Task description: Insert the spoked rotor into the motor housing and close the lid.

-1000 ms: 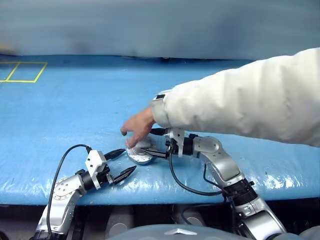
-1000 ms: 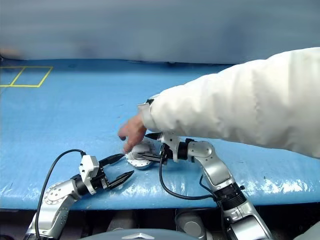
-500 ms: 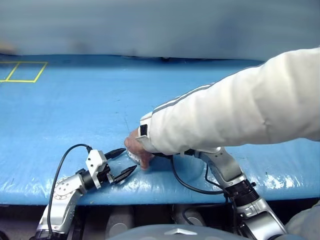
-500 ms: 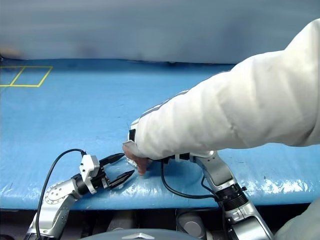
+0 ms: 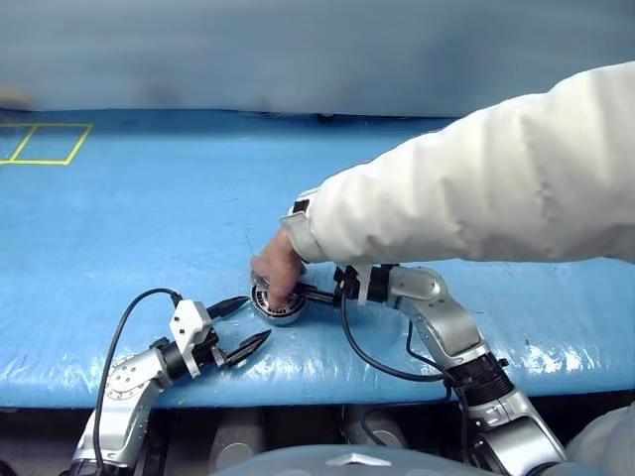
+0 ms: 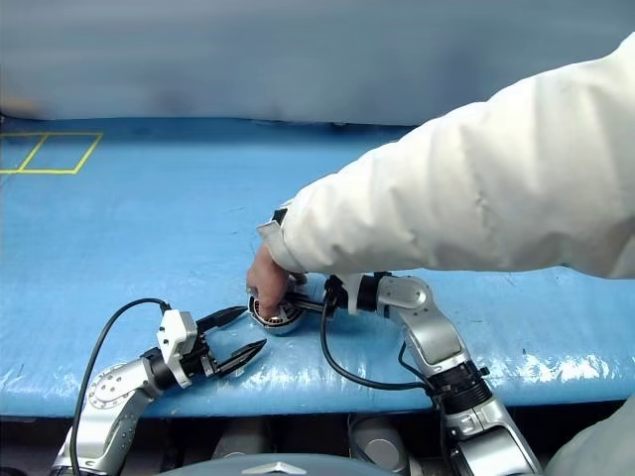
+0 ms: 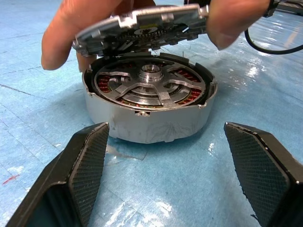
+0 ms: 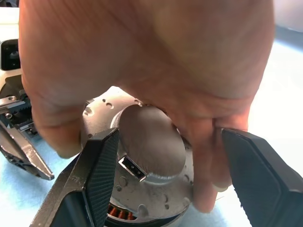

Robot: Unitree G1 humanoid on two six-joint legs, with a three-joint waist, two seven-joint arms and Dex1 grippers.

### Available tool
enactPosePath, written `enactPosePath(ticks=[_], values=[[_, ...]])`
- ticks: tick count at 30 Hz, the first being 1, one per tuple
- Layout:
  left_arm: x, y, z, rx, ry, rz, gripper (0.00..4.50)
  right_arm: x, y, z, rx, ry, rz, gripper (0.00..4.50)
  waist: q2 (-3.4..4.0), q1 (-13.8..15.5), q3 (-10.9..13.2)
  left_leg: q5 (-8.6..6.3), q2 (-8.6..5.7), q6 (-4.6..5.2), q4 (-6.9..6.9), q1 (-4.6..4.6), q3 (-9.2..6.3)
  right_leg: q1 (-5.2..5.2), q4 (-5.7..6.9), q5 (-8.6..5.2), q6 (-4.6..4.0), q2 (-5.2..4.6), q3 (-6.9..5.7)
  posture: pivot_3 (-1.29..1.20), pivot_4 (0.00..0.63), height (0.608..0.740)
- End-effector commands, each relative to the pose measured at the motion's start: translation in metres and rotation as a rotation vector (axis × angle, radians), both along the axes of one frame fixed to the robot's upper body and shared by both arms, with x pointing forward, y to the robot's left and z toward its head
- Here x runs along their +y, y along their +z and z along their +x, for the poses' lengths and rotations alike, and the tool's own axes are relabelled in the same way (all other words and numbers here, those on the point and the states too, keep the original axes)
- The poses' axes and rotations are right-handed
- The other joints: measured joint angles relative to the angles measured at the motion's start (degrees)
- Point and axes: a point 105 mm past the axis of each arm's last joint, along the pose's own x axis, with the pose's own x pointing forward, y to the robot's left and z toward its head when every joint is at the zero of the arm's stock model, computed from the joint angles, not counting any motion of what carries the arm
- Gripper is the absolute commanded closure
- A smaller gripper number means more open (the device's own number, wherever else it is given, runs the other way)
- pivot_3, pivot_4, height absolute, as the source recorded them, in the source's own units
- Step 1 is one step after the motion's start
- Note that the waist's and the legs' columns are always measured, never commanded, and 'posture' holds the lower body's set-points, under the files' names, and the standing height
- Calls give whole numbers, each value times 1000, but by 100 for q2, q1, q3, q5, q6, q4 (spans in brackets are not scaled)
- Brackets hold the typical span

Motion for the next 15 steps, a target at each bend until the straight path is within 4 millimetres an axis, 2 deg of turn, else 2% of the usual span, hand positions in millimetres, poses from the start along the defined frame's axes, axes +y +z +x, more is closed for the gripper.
enactPosePath(ticks=[1, 15], values=[[-2, 4, 1, -23, -5, -5, 372, -1, 4, 0, -20, -6, 2, 934, -1, 7, 0, 0, 0, 0, 0, 0, 0, 0, 0, 0, 0, 0, 0, 0, 150, 740], [-2, 3, 0, -14, -10, -5, 372, -37, 18, 45, -75, -295, 23, 934, -1, 20, 0, 0, -2, 0, -1, -3, 2, 0, -5, 1, 2, -2, 1, 0, 150, 740]])
